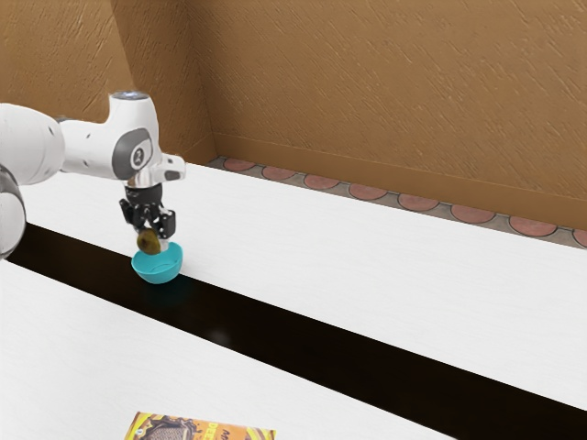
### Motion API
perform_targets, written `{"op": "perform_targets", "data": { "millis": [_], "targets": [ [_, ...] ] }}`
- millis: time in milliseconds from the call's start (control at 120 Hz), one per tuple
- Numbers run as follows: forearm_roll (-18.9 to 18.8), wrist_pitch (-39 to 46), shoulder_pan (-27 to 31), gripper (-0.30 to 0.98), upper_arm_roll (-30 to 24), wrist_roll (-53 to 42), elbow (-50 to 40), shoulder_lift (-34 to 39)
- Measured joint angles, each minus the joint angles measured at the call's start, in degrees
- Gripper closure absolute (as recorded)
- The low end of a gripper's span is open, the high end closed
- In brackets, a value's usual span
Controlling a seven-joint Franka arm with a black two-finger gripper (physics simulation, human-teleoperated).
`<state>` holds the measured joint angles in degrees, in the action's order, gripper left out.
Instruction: Place the pear in the bowl.
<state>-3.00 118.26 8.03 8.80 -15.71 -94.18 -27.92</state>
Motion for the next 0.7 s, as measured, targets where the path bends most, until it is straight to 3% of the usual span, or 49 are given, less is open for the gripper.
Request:
{"op": "perform_targets", "data": {
  "millis": [92, 300, 450, 700],
  "targets": [
    [0.2, 0.12, 0.07, 0.48, -0.06, -0.98, 1.14, -2.14],
    [1.38, 0.0, -0.37, 0.23, -0.1, -3.45, 1.6, -2.86],
    [1.8, -0.17, -0.62, 0.12, -0.1, -4.97, 1.32, -2.27],
    [5.12, -5.23, -4.2, 0.05, -0.29, -5.01, -0.99, 10.54]
  ]
}}
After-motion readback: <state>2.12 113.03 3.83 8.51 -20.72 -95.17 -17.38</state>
